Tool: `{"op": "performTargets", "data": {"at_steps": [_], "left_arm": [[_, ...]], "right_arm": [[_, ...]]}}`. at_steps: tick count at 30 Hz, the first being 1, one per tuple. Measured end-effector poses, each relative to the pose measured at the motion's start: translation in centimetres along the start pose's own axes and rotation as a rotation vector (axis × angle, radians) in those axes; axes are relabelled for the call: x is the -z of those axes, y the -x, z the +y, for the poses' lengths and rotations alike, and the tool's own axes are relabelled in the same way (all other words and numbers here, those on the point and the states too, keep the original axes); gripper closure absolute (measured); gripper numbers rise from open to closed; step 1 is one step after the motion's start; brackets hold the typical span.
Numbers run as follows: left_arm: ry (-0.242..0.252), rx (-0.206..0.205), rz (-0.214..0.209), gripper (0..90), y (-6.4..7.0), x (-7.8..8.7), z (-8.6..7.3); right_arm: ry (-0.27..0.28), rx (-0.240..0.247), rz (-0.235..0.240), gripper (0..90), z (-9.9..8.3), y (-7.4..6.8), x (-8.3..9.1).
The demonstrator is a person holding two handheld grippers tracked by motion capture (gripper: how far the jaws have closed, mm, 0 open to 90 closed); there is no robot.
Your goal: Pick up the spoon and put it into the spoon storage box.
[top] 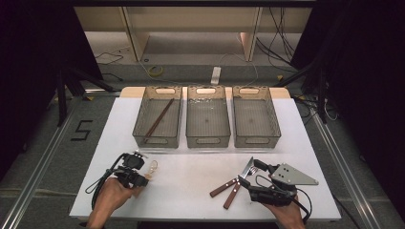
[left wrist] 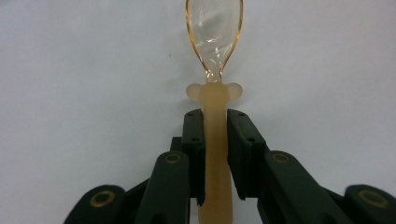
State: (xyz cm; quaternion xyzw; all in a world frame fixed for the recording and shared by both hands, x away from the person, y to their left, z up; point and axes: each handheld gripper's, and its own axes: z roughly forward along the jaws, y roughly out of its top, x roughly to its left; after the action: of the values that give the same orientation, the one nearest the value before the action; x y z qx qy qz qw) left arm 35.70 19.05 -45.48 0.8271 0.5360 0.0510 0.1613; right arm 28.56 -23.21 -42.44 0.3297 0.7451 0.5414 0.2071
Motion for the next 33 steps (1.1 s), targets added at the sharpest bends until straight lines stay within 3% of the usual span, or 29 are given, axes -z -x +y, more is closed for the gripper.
{"op": "performTargets", "data": {"at_steps": [19,26,33], "left_arm": [[0.310,-0.012,-0.094,77.3,0.9,3.0,0.6],[0.367,-0.028,-0.134,77.3,1.5,3.8,1.0],[0.421,-0.041,-0.145,77.3,2.0,4.1,1.7]], "right_arm": [[-0.011,-0.005,0.007,24.7,-0.1,0.0,-0.2],[-0.011,-0.005,0.007,24.7,-0.1,0.0,-0.2],[-0.013,-0.008,0.006,24.7,-0.1,0.0,-0.2]]}}
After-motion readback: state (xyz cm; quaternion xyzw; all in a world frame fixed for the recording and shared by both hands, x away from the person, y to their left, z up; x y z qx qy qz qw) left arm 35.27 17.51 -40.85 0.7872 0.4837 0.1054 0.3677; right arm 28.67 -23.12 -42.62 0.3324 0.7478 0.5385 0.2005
